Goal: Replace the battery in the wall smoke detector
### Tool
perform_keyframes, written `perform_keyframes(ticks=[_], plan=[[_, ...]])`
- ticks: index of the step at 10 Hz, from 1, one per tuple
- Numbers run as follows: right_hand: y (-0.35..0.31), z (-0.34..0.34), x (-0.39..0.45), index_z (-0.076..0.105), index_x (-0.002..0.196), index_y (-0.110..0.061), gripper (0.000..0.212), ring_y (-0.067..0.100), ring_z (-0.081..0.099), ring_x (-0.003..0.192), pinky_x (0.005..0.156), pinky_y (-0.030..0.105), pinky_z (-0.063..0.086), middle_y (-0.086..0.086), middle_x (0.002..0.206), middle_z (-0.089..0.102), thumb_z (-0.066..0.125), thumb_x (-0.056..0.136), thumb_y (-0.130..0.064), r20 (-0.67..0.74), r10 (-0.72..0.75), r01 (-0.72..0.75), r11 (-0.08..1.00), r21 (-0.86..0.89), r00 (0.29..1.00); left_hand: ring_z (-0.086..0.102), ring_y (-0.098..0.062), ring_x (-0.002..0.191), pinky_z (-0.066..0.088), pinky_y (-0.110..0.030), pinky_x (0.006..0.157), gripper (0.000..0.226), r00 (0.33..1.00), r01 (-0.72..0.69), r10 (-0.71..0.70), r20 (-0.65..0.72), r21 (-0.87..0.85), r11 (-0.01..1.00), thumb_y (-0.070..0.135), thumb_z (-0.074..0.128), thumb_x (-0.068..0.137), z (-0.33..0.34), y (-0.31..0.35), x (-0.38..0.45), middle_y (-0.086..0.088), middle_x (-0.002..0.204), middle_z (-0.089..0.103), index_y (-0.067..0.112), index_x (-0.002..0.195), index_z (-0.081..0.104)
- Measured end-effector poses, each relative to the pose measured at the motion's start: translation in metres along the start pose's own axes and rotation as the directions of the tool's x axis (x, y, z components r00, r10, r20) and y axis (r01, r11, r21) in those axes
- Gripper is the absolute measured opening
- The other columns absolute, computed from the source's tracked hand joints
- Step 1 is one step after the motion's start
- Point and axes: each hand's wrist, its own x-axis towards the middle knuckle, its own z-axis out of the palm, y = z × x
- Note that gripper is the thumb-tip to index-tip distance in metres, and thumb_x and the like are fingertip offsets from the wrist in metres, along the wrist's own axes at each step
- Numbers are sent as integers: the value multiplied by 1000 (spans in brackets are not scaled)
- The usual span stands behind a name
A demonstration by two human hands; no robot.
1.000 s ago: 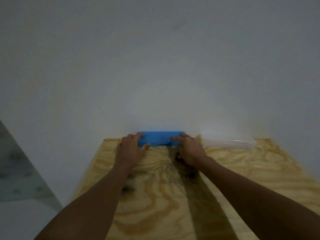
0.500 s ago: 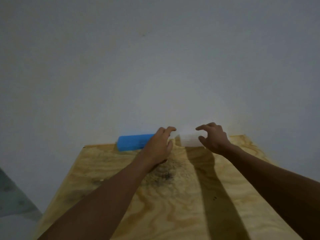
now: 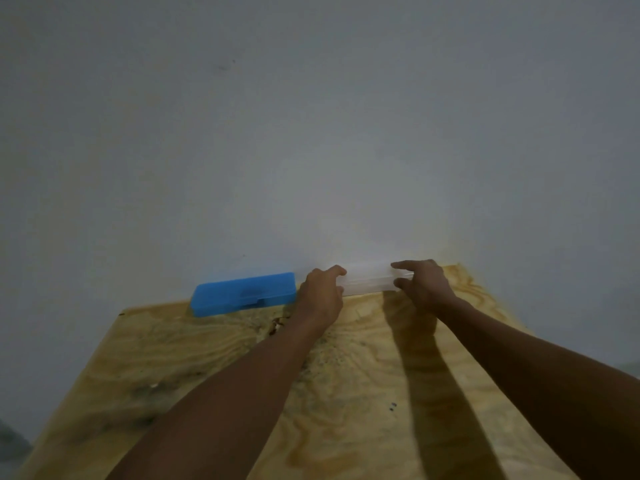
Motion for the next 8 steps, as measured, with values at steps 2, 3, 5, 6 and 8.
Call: perform_keyframes(ticks=[2,3,5,6,8], plan=[[9,6,0,56,134,-22,38,33,53,112,98,39,42,19,124,54,51,97,-28,39,-70,72,996,-60,997,57,-27,116,43,-30,95,36,998,-55,57,-21,61,997,21,51,101,6,-8,1,-12,126,57,23,137,56],[12,8,1,56,133,-23,37,33,54,110,96,39,43,18,118,54,48,98,-31,27,-90,92,994,-66,996,57,-27,115,42,-30,95,38,997,-74,77,-23,92,993,23,50,102,8,-12,2,-12,127,57,23,139,55],[10,7,0,51,137,-25,39,37,54,112,95,43,47,17,121,49,43,100,-30,51,-93,99,988,-116,994,55,-27,119,40,-30,97,40,998,-63,64,-1,130,990,21,45,103,10,-10,-3,-13,130,55,23,142,51],[4,-1,2,40,144,-30,45,42,39,132,108,52,38,23,148,30,41,99,-35,165,-11,50,970,-237,986,47,-28,131,35,-30,105,46,996,-44,35,79,122,992,18,41,103,4,-7,-6,-15,142,47,23,148,43],[-22,-13,-18,16,151,-33,61,40,0,148,114,61,15,14,162,0,38,97,-49,268,28,61,947,-317,963,36,-29,140,31,-37,113,57,982,-42,17,188,128,991,23,41,101,-21,-1,-20,-11,155,33,22,156,25]])
